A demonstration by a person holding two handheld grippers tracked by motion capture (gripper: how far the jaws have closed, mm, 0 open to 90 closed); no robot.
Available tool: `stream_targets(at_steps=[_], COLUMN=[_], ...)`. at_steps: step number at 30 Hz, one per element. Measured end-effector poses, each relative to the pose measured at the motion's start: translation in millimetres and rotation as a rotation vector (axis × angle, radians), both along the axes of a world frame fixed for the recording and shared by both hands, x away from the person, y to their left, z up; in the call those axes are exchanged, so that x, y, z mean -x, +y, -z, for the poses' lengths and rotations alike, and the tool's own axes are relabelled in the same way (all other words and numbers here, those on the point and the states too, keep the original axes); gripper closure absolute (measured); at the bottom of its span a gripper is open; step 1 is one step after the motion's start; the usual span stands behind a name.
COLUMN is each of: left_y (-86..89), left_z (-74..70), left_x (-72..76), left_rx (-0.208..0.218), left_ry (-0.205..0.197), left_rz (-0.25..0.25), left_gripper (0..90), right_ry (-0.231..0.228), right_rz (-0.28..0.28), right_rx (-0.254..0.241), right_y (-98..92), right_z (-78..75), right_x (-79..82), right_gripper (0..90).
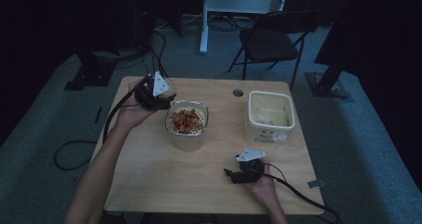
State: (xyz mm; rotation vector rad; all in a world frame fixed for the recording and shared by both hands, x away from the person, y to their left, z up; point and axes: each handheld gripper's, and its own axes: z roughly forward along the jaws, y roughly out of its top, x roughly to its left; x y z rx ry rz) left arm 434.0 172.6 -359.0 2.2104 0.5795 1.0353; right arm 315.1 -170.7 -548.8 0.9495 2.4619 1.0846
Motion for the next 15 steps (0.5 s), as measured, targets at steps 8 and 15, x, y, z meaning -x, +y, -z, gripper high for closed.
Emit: stream_targets(at_steps=[8, 15], left_y=[-4.1, -8.7], left_z=[6.1, 8.5], left_x=[2.9, 7.9], left_rx=[-0.12, -0.169], left_ry=[-0.033, -0.082], left_rz=[0.0, -0.007], left_gripper=[32.6, 32.6], right_ry=[0.0, 0.0], right_rz=[0.0, 0.0], right_rx=[0.0, 0.0], right_y=[0.0, 0.0], right_z=[0.0, 0.0], right_x=[0.0, 0.1], right_gripper=[26.2, 26.2])
